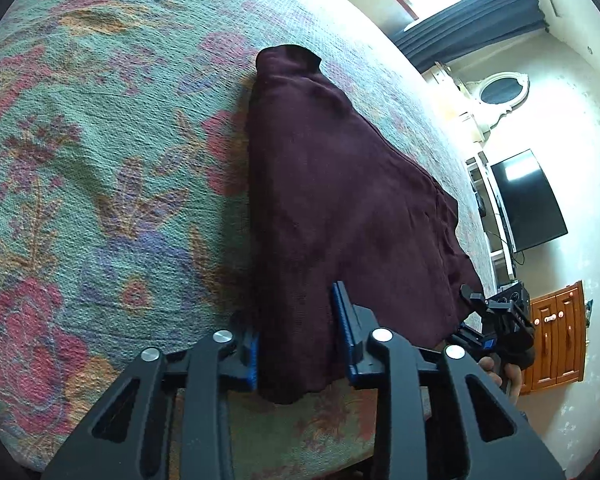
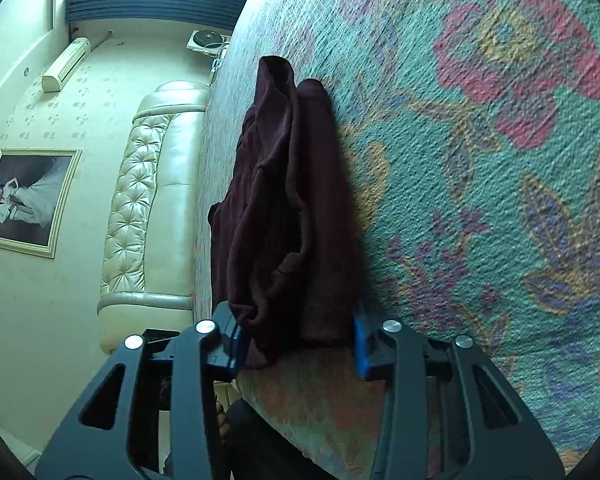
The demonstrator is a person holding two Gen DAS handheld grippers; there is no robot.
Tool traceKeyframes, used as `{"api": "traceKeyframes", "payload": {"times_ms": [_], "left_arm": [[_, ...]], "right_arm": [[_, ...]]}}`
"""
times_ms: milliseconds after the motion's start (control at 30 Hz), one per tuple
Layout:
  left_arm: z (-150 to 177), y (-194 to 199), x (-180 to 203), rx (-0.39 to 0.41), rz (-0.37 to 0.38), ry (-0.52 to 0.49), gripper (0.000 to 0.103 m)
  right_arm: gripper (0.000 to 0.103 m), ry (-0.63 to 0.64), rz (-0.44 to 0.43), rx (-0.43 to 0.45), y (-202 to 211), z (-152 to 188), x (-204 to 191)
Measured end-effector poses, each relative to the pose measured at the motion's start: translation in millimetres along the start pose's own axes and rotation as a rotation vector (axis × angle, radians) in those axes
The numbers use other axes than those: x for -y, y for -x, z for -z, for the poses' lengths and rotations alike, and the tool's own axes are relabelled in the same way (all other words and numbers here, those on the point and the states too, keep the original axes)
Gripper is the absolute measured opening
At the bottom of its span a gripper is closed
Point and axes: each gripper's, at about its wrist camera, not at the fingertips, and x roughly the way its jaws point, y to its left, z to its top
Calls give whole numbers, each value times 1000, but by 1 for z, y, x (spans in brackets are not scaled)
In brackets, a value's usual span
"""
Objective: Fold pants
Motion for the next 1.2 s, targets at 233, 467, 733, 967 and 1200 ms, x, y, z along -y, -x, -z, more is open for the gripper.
{"api": "traceKeyframes", "payload": {"times_ms": [233,467,733,967,1200], "left_arm": [[2,9,14,15,-54,-43,20],[13,14,11,2,-60,-44,20],[11,16,8,-8,-51,-36,21],[2,12,8,-14,-49,-38,22],[6,9,1,-13,-30,-31,40]], "right_arm": [[33,-1,-16,-2,9,2,-10],[33,-1,-5,-21,13,13,-10],[33,-14,-7,-17,17,21,-5],[34,-26,-13,-15,17,22,6],[42,-71,-52,-39,22,18,19]]}}
